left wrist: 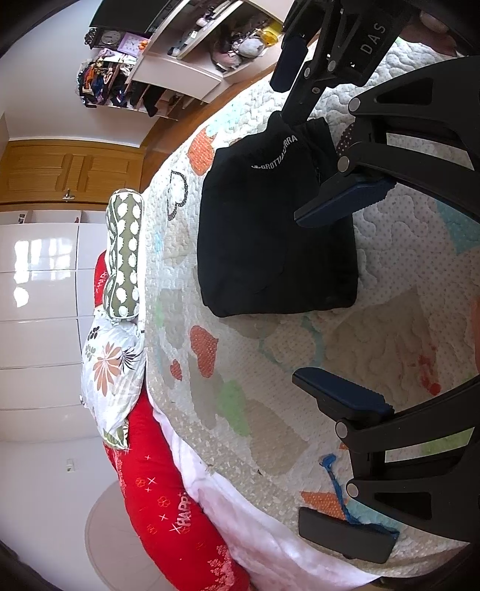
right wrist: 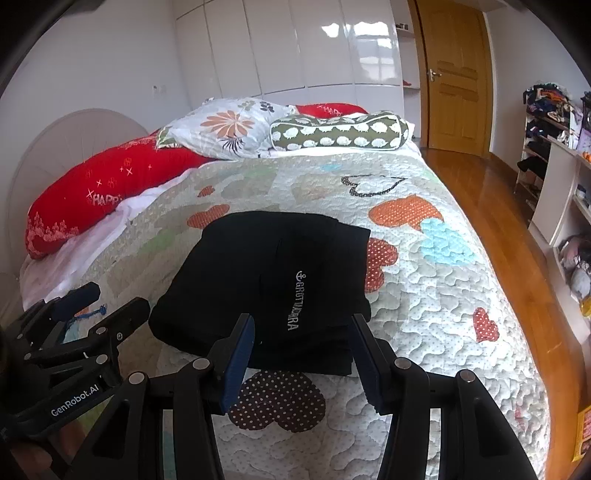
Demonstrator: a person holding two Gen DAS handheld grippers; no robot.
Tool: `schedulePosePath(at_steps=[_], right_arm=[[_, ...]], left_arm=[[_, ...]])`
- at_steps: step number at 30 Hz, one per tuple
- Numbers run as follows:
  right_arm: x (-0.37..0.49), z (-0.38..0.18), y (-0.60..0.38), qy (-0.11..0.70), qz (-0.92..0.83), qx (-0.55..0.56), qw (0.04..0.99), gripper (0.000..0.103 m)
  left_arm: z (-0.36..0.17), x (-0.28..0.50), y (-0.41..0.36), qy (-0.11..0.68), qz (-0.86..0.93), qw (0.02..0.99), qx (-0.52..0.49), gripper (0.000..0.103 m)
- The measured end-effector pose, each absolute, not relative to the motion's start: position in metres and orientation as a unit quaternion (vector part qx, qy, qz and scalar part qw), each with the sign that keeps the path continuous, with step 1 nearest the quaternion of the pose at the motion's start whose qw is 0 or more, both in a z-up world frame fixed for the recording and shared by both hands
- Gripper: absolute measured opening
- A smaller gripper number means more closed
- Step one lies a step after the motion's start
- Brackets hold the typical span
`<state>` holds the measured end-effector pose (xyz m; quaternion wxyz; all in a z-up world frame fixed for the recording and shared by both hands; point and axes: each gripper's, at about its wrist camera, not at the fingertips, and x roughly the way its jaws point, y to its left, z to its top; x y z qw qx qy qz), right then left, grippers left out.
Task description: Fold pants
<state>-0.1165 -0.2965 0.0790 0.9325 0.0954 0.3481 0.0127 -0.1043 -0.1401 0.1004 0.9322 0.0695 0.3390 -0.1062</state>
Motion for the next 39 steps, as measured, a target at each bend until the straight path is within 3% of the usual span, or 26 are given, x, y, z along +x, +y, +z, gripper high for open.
schedulePosePath(at_steps=[39], right_arm=[[-0.116,0.0704,-0.3051,0.358,0.01,0.098,0.929,0.051]], left_arm=[[0.0943,-0.1054,-0.1473,0.349,-0.119,0.927,0.065,0.079]])
